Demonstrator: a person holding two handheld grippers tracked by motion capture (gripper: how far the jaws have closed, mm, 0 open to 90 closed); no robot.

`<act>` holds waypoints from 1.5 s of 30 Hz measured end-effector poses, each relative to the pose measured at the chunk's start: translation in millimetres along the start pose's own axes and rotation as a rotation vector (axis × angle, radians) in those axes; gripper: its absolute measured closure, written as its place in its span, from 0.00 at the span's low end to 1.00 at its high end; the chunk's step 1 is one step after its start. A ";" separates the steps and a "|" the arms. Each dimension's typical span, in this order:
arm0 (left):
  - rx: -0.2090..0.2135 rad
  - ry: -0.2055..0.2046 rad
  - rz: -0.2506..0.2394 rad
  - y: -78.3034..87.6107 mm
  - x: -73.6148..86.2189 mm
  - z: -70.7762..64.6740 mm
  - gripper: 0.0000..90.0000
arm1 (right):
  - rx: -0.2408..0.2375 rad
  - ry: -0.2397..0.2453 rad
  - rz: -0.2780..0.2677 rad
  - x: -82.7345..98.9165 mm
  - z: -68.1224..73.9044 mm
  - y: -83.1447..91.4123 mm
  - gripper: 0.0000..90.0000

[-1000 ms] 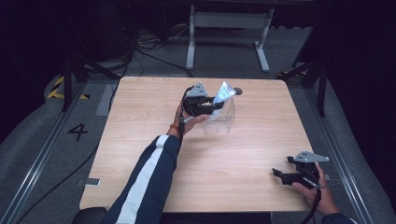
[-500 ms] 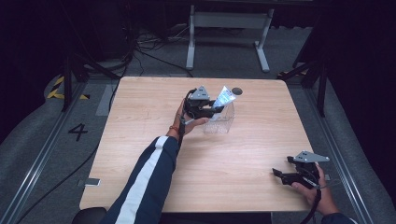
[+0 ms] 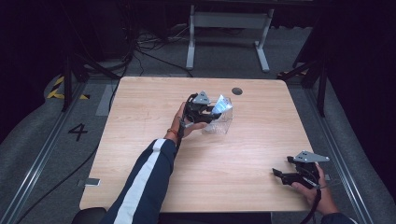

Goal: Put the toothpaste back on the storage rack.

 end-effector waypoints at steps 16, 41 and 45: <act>-0.037 -0.008 -0.011 16.6 -11.0 0.3 0.56 | 0.000 -0.001 0.001 0.1 0.1 0.1 0.16; -0.099 -0.094 0.130 67.4 -1.0 -15.7 0.32 | 0.000 -0.002 0.001 0.1 0.1 0.1 0.16; -0.110 -0.103 0.150 74.8 6.1 -17.2 0.29 | 0.000 -0.002 0.001 0.1 0.1 0.1 0.16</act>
Point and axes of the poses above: each handheld gripper's, and its own axes: y roughly backward along the jaws, x roughly out of its underside, z roughly to its left, the point moved 10 cm from there along -y, roughly forward along the jaws, and after that the axes turned 3 degrees about x, right-handed, at the moved point
